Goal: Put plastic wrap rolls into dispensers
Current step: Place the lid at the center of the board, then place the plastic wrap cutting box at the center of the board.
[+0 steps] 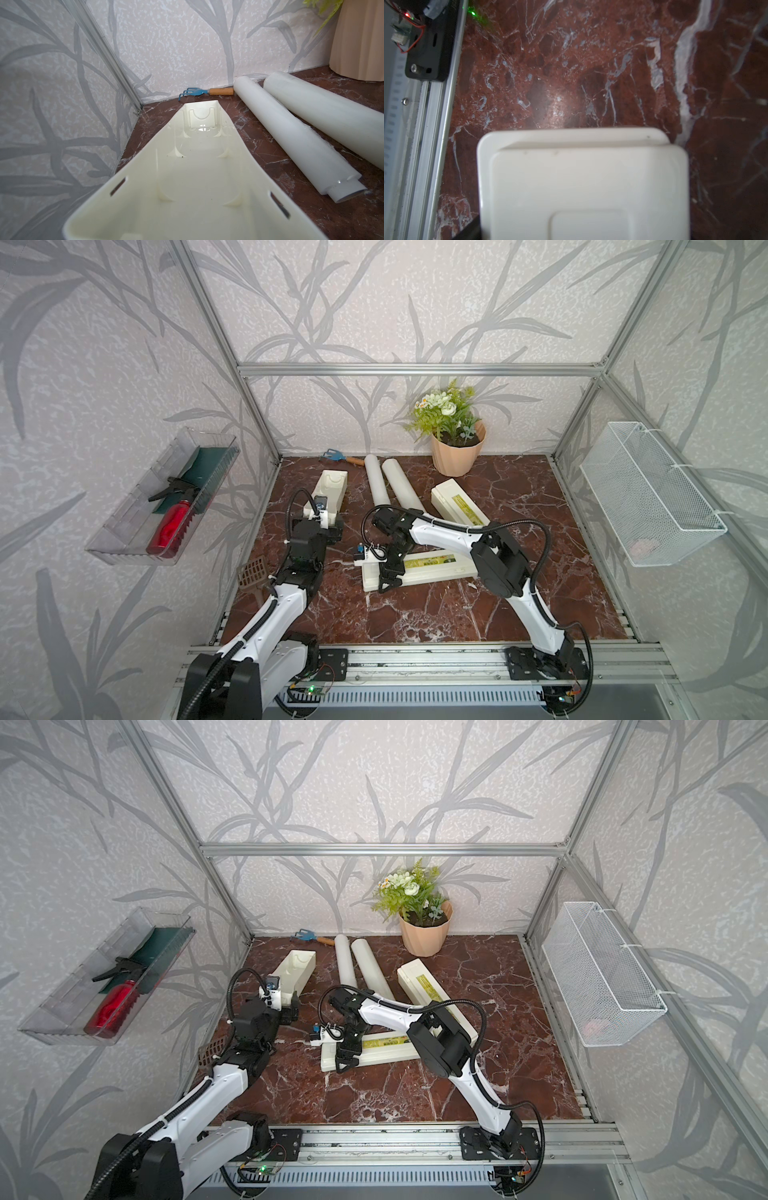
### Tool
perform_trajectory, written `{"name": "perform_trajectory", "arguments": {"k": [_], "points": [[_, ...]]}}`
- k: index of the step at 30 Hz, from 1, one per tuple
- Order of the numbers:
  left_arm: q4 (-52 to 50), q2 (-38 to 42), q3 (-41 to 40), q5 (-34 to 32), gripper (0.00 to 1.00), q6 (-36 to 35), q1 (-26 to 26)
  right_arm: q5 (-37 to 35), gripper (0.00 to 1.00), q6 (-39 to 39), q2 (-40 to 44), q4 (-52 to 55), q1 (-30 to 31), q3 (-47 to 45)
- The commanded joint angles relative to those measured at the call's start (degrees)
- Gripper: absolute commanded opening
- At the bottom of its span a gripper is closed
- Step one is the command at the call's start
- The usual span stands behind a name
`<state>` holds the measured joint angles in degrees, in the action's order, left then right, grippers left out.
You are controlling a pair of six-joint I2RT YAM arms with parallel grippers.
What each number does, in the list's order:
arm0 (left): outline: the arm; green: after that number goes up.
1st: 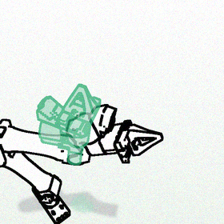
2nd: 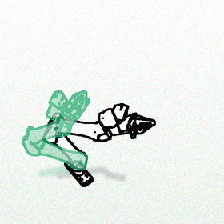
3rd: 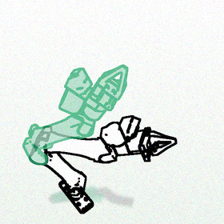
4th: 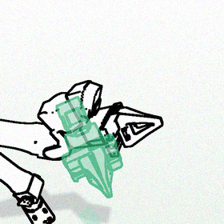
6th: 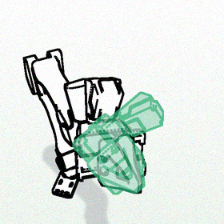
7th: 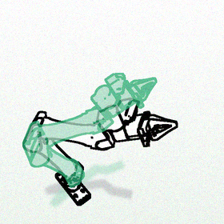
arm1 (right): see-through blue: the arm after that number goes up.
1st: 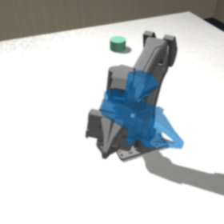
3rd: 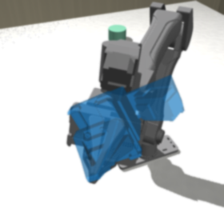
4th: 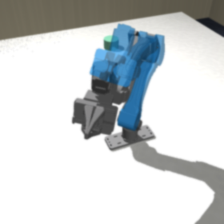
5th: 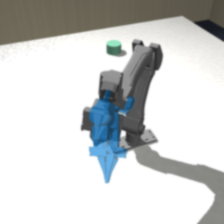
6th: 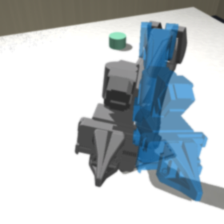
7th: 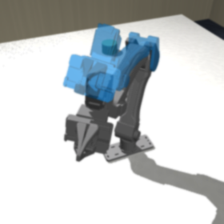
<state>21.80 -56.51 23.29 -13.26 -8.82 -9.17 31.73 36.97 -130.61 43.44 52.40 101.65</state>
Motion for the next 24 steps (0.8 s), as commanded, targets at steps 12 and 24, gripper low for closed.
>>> {"name": "perform_trajectory", "arguments": {"k": [12,24], "points": [[-11.36,-2.73,-1.60,-2.53,0.00,9.02,-5.51,2.41,0.99,-5.48,11.68,-7.33,-3.21,-7.47],[-37.78,-13.85,12.81,5.79,0.06,11.06,-5.51,1.12,0.99,-9.58,15.45,-13.30,-9.00,-13.27]]}}
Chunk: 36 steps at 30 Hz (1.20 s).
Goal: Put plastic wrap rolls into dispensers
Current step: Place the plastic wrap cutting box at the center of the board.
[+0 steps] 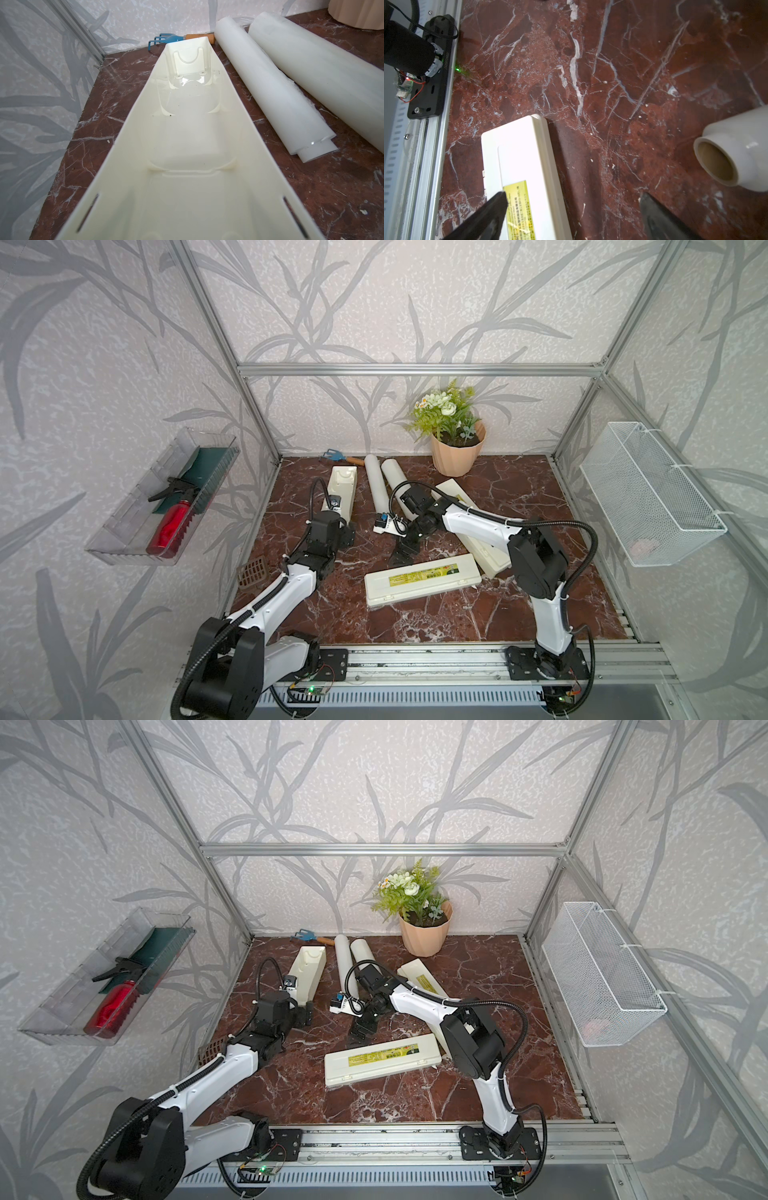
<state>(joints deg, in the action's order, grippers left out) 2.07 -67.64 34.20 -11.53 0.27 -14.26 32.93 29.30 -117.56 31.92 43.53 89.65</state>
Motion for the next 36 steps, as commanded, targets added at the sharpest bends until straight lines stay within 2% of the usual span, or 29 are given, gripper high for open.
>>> {"name": "perform_trajectory", "arguments": {"k": [1,4,8,10,13,21,30,36], "points": [[-21.55,-4.16,3.73,4.32,0.06,2.50,-0.48,-0.01,0.99,-3.05,2.57,-2.50,-0.71,-1.57],[-26.39,-6.75,8.66,8.71,0.05,2.82,-0.58,0.73,0.99,-8.62,2.74,-5.88,-3.05,-1.97],[-36.75,-13.79,17.17,9.35,0.04,5.49,-0.34,0.12,0.99,-16.85,2.31,-8.44,-6.48,-0.08],[-44.72,-19.23,22.18,8.12,0.05,9.62,-0.36,-2.81,0.99,-19.36,1.96,-8.29,-7.29,1.36],[-49.66,-23.77,25.24,9.97,0.05,14.73,-0.49,-6.25,0.99,-21.26,1.35,-8.21,-7.56,2.96],[-49.39,-22.74,20.04,14.15,0.10,28.19,-1.00,-21.05,0.99,-26.45,-4.15,-8.33,-8.00,10.39],[-41.79,-24.20,13.19,14.95,0.11,37.34,-5.01,-30.49,0.91,-30.80,-20.06,1.44,-8.29,30.74],[-40.12,-24.27,11.62,15.10,0.18,40.11,-6.66,-35.62,0.86,-32.06,-32.84,14.40,-8.37,50.67]]}}
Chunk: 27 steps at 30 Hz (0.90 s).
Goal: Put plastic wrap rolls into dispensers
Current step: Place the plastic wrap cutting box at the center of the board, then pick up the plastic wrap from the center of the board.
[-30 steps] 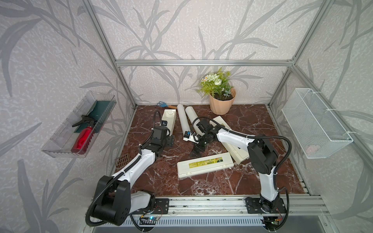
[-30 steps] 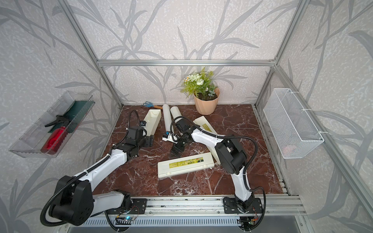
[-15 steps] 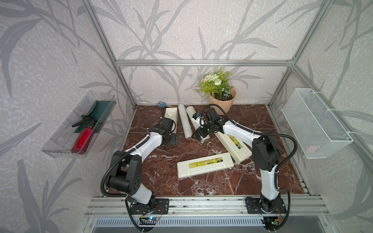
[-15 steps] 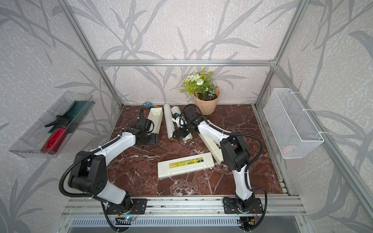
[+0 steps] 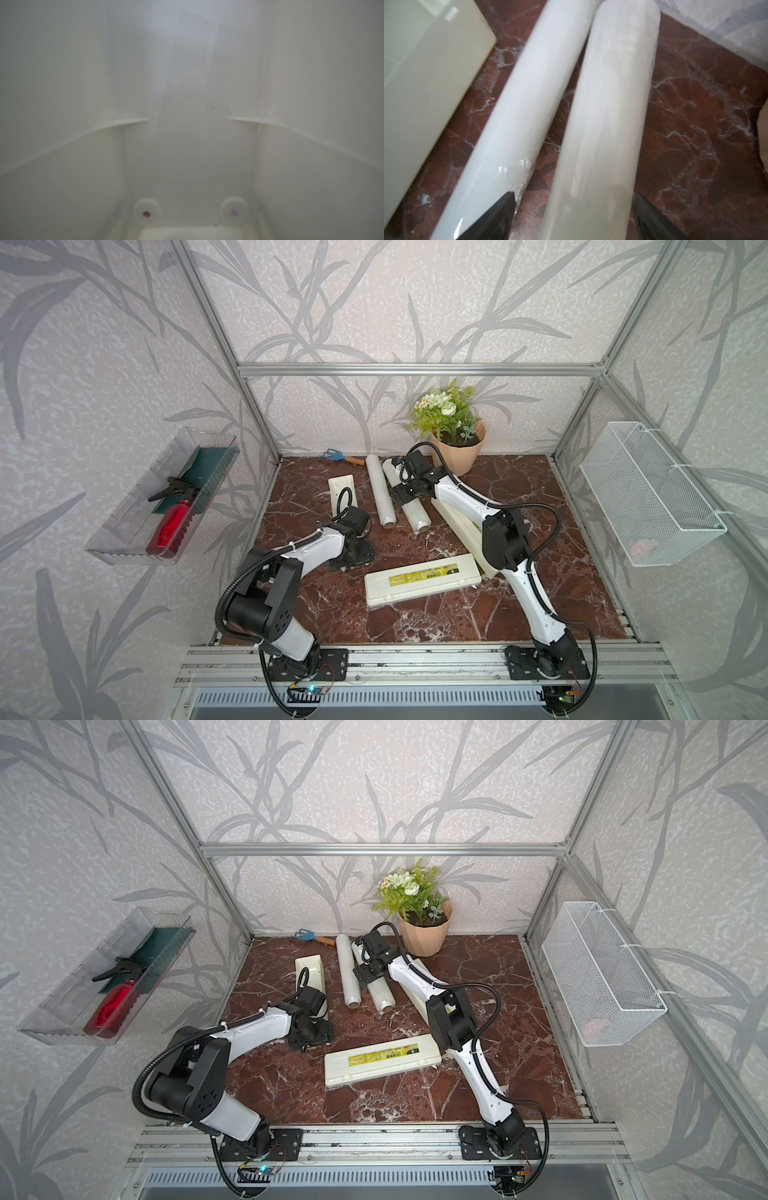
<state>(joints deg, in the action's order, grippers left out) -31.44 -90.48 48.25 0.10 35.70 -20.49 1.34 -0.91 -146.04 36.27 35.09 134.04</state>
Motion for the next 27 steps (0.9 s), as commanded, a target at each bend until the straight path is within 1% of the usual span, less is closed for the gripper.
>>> {"name": "perform_trajectory", "arguments": {"k": [1,3,6,7,8,9,10,12,13,14,16,20,22,24,25,27], "points": [[-6.49,-1.04,-2.46,3.33,0.19,4.73,-0.47,-3.98,0.84,-1.69,-6.15,11.85,0.07,9.00],[-6.20,-0.11,-2.46,3.00,0.21,4.73,-0.51,-4.23,0.83,-1.20,-8.60,13.55,0.07,12.24],[-5.31,0.28,-2.43,3.19,0.25,4.66,-0.51,-4.68,0.81,-0.62,-9.79,12.77,0.06,12.57],[-4.77,0.40,-2.46,3.53,0.30,4.47,-0.60,-4.86,0.78,-0.48,-10.03,12.35,0.03,12.61],[-4.52,0.51,-2.31,3.76,0.34,4.18,-0.60,-5.11,0.72,-0.12,-10.28,12.17,-0.02,12.89],[-4.64,0.73,-1.89,3.27,0.39,3.82,-0.60,-5.20,0.64,0.39,-10.48,12.06,-0.10,13.24],[-4.77,1.35,-1.59,2.62,0.45,3.52,-0.69,-5.21,0.54,0.47,-10.59,12.23,-0.15,13.67],[-4.73,2.84,-0.97,2.20,0.61,2.67,-0.71,-3.78,0.40,0.66,-9.90,12.35,-0.36,13.56],[-5.02,3.69,-0.48,1.93,0.67,2.36,-0.69,-3.34,0.32,0.53,-9.18,12.28,-0.31,13.28],[-5.20,4.41,-0.01,1.71,0.71,1.83,-0.69,-2.97,0.29,0.22,-8.37,12.16,-0.37,12.91],[-6.27,5.89,1.49,0.52,0.99,1.16,-0.69,-2.01,0.22,-0.24,-6.00,11.58,-0.33,11.75],[-7.99,6.94,4.18,-0.18,0.99,-0.90,-0.69,-1.16,0.19,-0.92,-1.15,10.89,-0.55,10.36],[-8.02,5.91,4.33,0.83,0.99,-1.41,-0.69,-0.11,0.18,-0.88,0.82,11.05,-0.63,10.39],[-8.04,5.18,4.31,0.51,0.99,-1.48,-0.69,1.03,0.17,-1.23,2.20,11.91,-0.58,11.08],[-7.66,5.75,4.32,-0.30,1.00,-1.51,-0.69,1.49,0.14,-1.36,2.95,12.68,-0.63,11.61],[-6.06,8.15,5.34,-3.99,0.98,-1.61,-0.56,3.01,0.12,-1.83,4.91,13.54,-0.61,12.04]]}}
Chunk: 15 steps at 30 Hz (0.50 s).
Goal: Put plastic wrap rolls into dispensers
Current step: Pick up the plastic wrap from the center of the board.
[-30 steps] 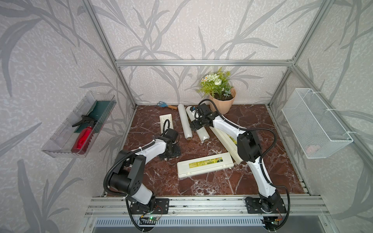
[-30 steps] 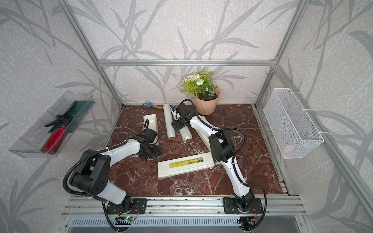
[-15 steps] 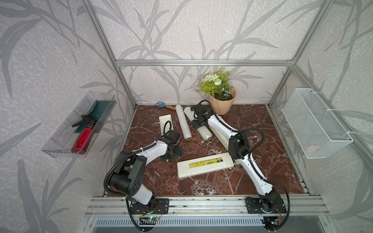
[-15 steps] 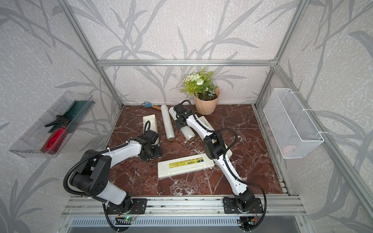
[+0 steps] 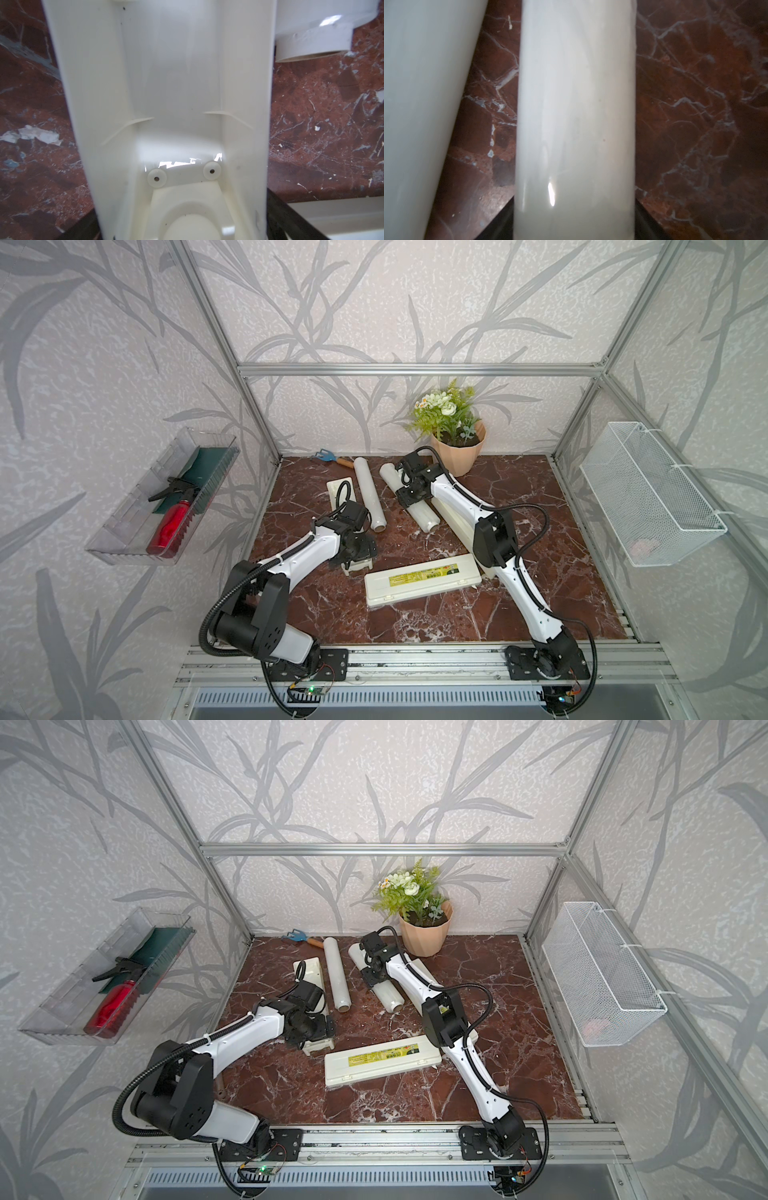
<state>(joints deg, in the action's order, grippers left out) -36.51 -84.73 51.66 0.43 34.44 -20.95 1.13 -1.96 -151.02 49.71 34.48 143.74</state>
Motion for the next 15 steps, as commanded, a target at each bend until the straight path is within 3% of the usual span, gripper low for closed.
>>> {"name": "perform_trajectory", "arguments": {"k": [1,5,11,15], "points": [[-0.41,3.65,3.19,-7.88,0.96,-0.48,-0.06,3.97,0.12,-1.10,11.04,0.35,0.05,2.25],[-1.50,5.56,10.85,-12.34,0.90,-6.71,2.96,5.49,0.12,-2.34,15.59,0.33,0.97,1.23],[-0.73,1.33,14.04,-3.44,0.72,-10.36,16.08,6.69,0.06,-5.59,18.79,-0.87,3.13,-0.19],[-1.46,-5.85,15.32,0.28,0.71,-11.95,20.07,9.39,0.05,-9.58,19.31,-4.85,4.65,-1.23]]}}
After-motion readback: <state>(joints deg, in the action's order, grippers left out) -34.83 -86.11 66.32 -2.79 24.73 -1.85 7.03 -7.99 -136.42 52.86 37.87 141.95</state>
